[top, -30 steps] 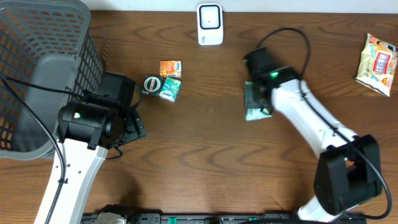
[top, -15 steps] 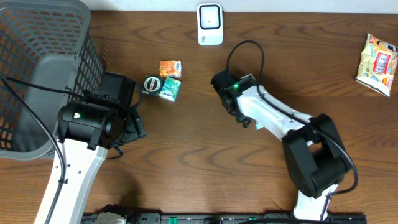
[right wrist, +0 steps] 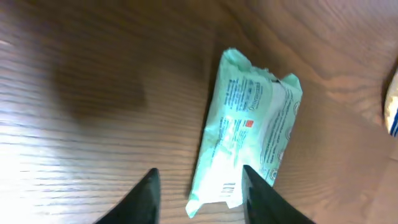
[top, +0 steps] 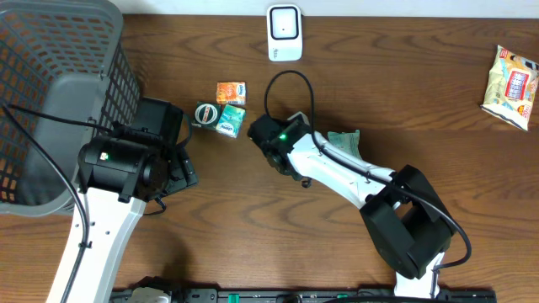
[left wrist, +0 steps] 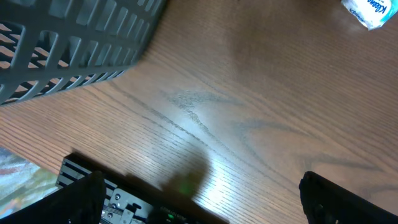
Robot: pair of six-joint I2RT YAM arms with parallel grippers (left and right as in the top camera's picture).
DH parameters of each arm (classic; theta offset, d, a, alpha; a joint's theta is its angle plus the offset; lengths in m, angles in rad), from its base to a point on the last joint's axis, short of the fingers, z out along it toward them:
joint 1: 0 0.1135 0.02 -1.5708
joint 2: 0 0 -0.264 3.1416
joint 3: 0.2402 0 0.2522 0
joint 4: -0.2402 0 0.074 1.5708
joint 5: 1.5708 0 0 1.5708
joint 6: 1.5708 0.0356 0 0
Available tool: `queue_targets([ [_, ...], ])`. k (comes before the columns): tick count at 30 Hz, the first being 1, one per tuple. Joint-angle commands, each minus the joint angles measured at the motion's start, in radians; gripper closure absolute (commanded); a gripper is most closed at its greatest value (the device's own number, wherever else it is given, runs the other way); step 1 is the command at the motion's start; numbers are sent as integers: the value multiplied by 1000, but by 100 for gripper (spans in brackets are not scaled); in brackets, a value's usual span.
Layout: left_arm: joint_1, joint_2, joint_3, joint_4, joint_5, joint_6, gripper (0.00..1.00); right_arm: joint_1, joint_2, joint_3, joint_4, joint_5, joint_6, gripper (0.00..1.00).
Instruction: Scan the item barcode
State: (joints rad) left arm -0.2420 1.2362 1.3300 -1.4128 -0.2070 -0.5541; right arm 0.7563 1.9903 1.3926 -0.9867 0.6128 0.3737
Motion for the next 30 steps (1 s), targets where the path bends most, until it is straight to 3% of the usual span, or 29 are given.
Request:
queue_targets([
  [1, 5, -2, 0, -3, 5, -13, 2, -21, 0, 20, 0, -6, 40, 57],
  [11, 5, -2, 0, -4, 5, -13, 2, -103, 18, 4, 45, -95, -19, 49],
  [30, 5, -2, 0, -3, 5, -13, 2, -201, 164, -2, 35, 31, 44, 53],
])
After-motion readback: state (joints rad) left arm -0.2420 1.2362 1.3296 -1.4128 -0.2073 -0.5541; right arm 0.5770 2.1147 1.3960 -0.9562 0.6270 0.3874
